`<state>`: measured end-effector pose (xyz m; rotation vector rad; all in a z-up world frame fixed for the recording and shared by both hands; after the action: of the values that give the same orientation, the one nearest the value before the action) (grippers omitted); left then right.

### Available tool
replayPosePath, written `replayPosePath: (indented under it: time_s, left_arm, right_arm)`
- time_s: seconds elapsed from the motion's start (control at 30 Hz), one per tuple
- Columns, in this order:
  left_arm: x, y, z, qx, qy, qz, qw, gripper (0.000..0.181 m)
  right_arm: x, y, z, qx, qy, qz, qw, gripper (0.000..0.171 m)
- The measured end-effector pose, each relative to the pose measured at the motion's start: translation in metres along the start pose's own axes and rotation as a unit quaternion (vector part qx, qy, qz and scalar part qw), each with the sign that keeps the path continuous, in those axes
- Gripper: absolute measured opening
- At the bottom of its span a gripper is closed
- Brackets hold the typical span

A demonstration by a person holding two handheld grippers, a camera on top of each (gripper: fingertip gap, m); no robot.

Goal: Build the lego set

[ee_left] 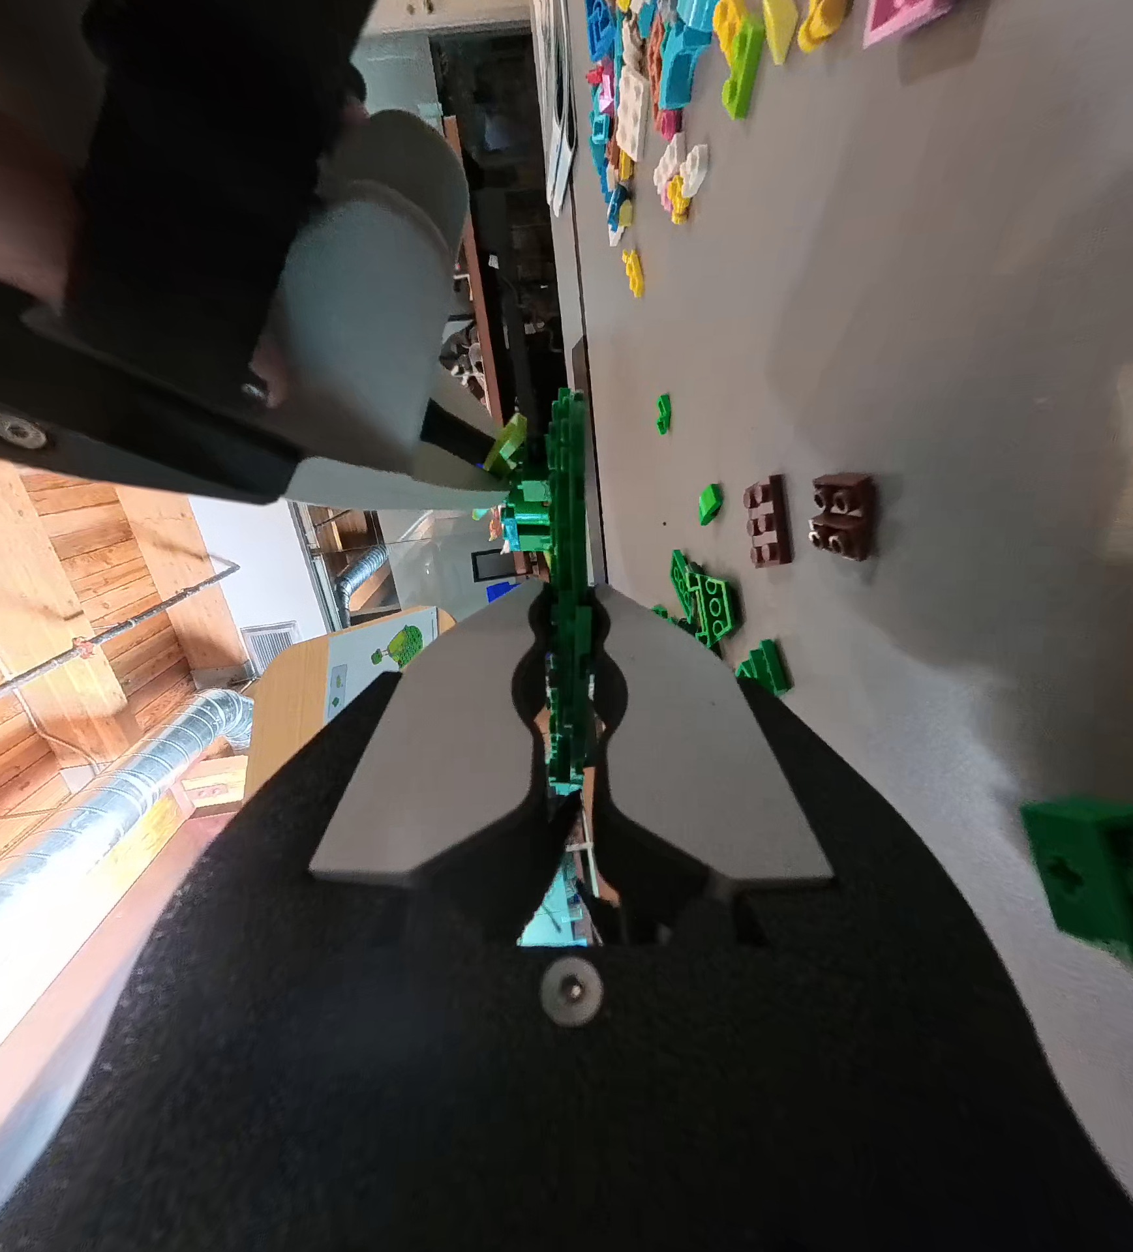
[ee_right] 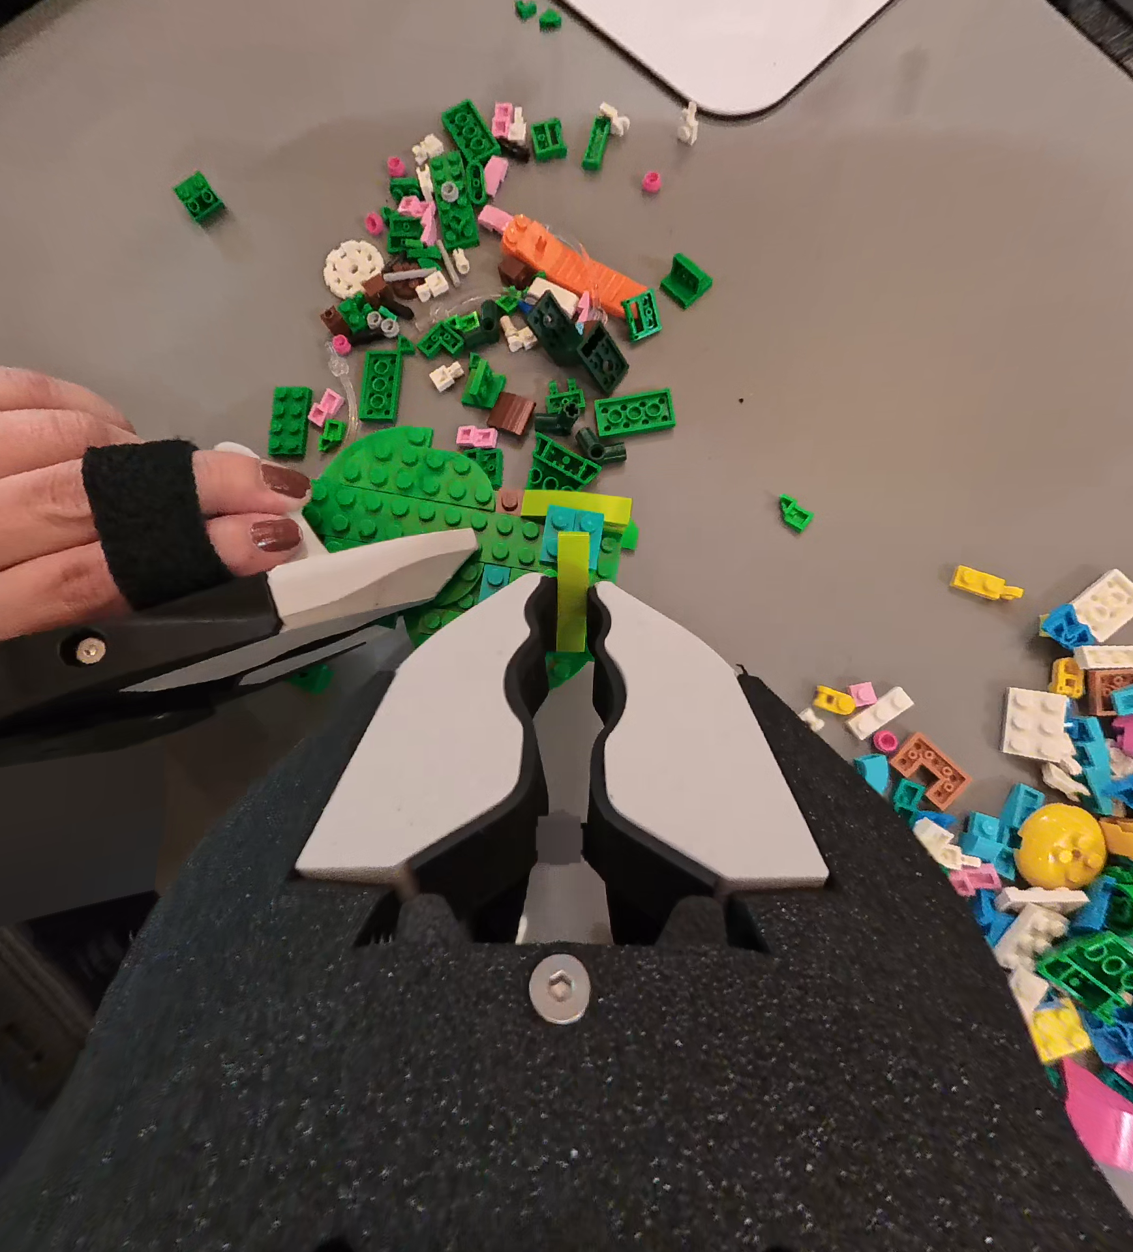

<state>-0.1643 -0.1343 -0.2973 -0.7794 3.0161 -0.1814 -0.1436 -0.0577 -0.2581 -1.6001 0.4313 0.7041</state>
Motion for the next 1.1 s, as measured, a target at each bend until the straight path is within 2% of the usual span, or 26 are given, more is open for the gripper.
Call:
replayPosePath:
  time_s: [0.23,0.6,1.1]
  left_arm:
    - [-0.0003,-0.0008,-0.0014,-0.005,-0.004,0.007,1.000,0.007]
    - [-0.0016,-0.0015,-0.0018,-0.007,-0.006,0.013,1.000,0.007]
    - [-0.0018,-0.0017,-0.0024,-0.008,-0.014,0.019,1.000,0.008]
  right_arm:
    - [-0.0028,-0.0014,0.0046,-0.041,0.030,-0.003,0.999,0.007]
    - [-0.0028,-0.0033,0.0030,-0.039,0.031,-0.005,0.999,0.008]
    - [-0.0006,-0.0070,0.0002,-0.025,0.021,-0.003,0.999,0.017]
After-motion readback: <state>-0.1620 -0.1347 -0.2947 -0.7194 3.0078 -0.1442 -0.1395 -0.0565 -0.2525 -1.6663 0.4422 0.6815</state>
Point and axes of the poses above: each gripper's, where its closed fingertips meet, y out along the fingers, x out of its underside, z = x × y across the jaws, the point moved 5 cm from there along -y, back along the fingers, and after that the axes turned 5 degrees about -y, right-handed, at the moved point
